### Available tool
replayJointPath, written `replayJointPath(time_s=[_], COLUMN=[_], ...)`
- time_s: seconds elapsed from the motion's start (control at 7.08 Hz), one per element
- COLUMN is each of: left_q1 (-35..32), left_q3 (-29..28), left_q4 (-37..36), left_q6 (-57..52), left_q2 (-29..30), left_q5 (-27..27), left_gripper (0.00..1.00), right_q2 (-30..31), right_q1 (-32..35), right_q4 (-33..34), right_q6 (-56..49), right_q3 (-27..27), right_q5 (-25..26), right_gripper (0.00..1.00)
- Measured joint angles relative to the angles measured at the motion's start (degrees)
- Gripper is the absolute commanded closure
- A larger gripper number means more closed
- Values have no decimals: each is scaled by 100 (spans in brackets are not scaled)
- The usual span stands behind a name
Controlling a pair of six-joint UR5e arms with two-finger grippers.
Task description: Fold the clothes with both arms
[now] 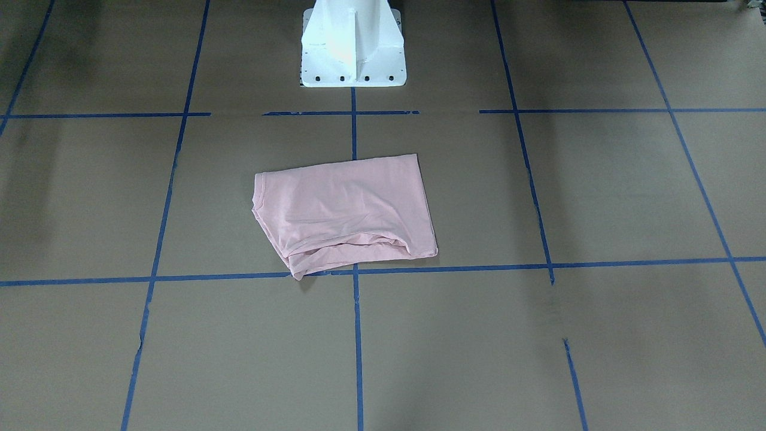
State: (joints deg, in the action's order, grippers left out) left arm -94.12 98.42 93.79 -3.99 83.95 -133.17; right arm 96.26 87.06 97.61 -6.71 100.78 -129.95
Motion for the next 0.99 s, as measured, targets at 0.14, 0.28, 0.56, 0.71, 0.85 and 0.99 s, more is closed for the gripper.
replayJointPath(time_s=[0.14,0.28,0.56,0.71,0.85,0.99], left_q1=[-81,-100,-85,-21,86,156], left_q3=[-48,-68,-69,-69,-62,-40], left_q4=[147,212,267,276,279,280], left_q6=[55,246,461,481,485,480], left_q2=[-109,-130,-128,-120,-113,-110], left_q5=[-141,-190,-178,-158,-146,-144], left_gripper=[0,0,0,0,0,0], right_q2=[4,6,9,13,13,10], right_q1=[3,3,4,4,4,3], right_q4=[-4,-5,-9,-8,-8,-12], right_q6=[-3,-5,-6,-6,-6,-6], right_q3=[2,3,-4,-6,-3,8], right_q5=[-3,-4,-6,-10,-12,-13], right_gripper=[0,0,0,0,0,0])
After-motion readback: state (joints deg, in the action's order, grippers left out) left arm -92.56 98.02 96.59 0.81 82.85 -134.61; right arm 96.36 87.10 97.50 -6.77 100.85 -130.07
